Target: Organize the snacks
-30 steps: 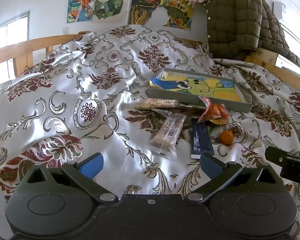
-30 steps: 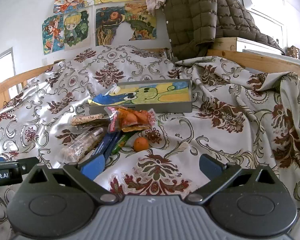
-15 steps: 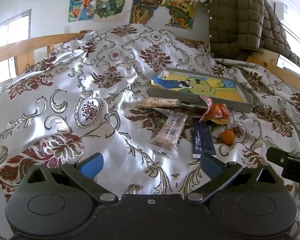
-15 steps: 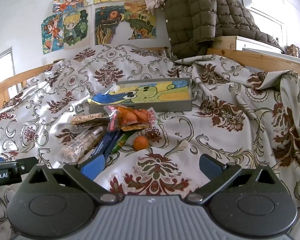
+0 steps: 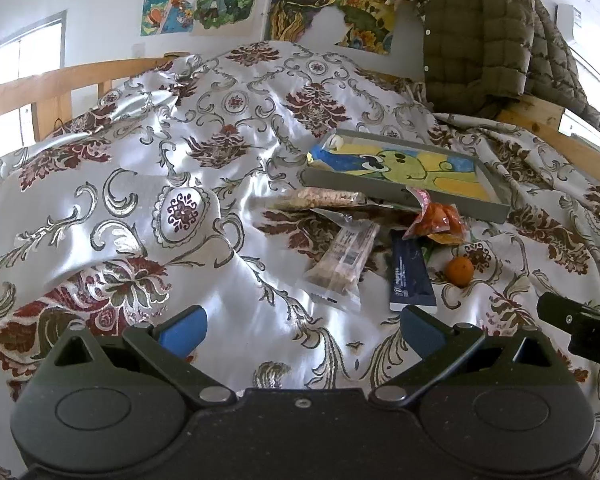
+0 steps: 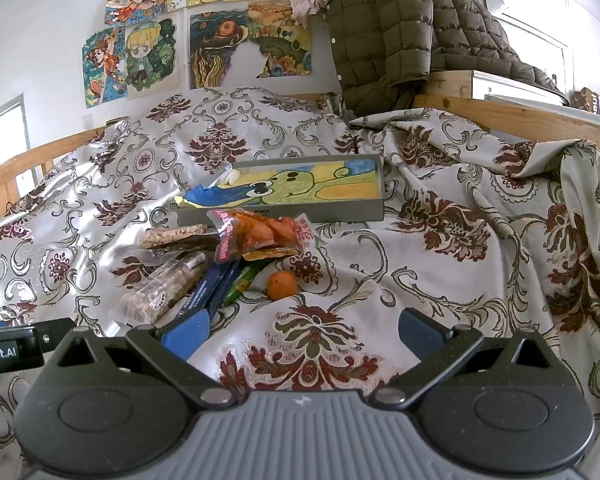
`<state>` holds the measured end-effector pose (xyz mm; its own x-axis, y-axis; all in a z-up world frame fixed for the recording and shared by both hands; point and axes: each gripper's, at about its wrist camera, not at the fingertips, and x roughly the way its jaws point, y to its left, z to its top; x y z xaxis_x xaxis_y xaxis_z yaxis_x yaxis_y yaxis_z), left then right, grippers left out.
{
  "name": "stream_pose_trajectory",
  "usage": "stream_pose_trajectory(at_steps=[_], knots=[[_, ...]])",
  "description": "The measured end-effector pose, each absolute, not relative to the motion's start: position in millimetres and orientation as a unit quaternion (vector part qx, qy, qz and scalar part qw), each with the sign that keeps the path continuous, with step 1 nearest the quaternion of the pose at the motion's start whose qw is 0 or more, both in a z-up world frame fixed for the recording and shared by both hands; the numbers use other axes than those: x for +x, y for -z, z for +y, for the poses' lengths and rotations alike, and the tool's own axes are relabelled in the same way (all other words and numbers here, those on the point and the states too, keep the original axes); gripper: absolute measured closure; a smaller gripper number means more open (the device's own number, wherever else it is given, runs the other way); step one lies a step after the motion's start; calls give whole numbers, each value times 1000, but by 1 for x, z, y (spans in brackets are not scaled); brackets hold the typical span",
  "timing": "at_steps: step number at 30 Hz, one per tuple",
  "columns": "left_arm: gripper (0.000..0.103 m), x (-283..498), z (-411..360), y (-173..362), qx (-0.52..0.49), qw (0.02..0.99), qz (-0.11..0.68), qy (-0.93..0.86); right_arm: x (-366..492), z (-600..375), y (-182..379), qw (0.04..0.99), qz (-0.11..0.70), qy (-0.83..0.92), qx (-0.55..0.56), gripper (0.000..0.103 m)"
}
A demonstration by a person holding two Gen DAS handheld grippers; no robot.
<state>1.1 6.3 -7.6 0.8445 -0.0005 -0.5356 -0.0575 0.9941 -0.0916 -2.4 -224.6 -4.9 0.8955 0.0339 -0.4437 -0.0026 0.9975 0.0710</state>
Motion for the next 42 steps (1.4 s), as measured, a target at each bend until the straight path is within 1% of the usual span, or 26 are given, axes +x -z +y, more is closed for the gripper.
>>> stream_pose_trajectory(at_steps=[28, 30, 42], knots=[[1, 4, 11, 12, -62, 955, 291, -17, -1, -226, 2, 972, 230, -10, 36, 0], [1, 4, 10, 12, -62, 955, 291, -17, -1, -224, 13, 972, 231, -10, 35, 0], [1, 4, 13, 11, -61, 954, 293, -18, 0, -222, 13, 972, 234, -10, 35, 0]])
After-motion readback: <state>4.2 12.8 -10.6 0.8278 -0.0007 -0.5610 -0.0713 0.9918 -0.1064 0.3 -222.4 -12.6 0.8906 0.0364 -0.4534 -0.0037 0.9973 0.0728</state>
